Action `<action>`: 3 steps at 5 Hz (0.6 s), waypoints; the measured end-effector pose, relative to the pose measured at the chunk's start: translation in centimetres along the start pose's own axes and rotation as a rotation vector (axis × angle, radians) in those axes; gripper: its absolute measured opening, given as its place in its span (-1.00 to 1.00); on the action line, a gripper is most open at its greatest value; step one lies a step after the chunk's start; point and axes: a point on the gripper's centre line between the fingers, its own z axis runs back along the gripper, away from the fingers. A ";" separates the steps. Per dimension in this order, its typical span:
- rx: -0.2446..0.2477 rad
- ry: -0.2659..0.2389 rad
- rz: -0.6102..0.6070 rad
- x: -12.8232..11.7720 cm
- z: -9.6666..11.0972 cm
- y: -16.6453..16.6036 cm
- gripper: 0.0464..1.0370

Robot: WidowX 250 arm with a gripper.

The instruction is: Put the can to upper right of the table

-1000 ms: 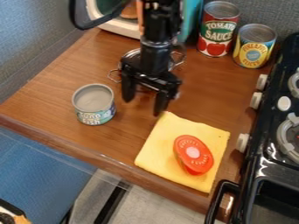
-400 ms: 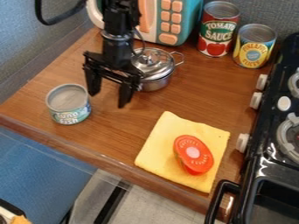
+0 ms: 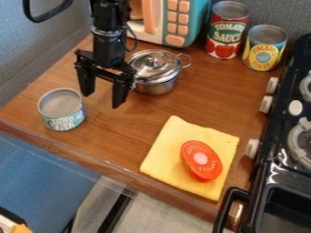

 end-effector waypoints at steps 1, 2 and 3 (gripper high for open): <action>-0.037 -0.061 -0.016 -0.4 1.2 -2.7 0.93; -0.030 -0.129 -0.048 -1.5 3.8 -6.3 0.93; 0.008 -0.122 0.026 -3.7 4.5 -6.5 0.93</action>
